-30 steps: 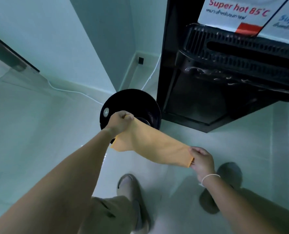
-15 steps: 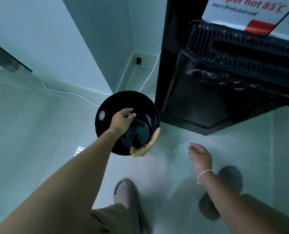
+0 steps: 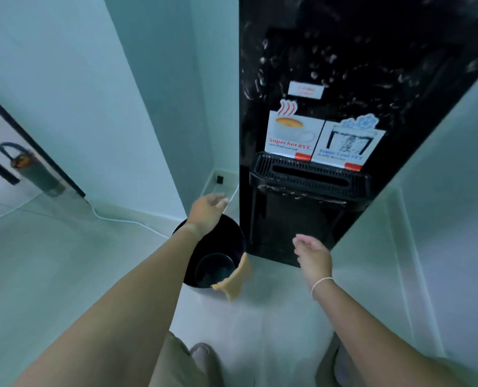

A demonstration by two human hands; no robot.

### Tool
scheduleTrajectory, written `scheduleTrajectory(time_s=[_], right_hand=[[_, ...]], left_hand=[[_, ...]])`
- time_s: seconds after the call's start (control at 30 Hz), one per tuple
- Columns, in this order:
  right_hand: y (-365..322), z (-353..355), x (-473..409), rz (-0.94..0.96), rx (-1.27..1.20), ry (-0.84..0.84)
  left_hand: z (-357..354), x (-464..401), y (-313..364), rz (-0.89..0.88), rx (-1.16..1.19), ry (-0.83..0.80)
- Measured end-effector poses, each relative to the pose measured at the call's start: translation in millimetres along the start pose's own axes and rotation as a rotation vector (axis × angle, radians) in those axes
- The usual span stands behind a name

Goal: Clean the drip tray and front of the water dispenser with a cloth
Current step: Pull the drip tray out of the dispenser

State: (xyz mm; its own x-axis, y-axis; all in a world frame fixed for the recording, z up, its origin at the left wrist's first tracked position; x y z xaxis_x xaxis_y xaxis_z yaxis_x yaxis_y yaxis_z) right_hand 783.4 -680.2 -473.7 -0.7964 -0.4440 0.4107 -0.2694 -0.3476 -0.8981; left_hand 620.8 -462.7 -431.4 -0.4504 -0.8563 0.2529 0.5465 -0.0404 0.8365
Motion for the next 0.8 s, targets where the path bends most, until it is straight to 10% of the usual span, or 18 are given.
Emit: scheduleTrajectory(time_s=[0.8], right_hand=[[-88.6, 85.9, -30.3, -0.094, -0.442, 0.109]], left_hand=[[-38.6, 1.7, 96.8, 0.106, 0.397, -0.058]])
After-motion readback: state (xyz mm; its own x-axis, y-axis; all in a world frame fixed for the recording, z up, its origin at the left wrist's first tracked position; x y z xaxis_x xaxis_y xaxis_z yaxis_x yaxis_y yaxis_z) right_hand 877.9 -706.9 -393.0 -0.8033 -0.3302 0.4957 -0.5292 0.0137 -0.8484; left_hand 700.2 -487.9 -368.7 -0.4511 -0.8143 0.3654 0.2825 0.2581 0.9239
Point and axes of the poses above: each hand's wrist, its own x-axis away from the middle knuckle, its own z-axis out of the back of the hand, y = z × x, the point moved 8 cm from there along -x, towards the middle knuckle, and after that the axes turned 2 degrees about -x, right-handed, at the moved point
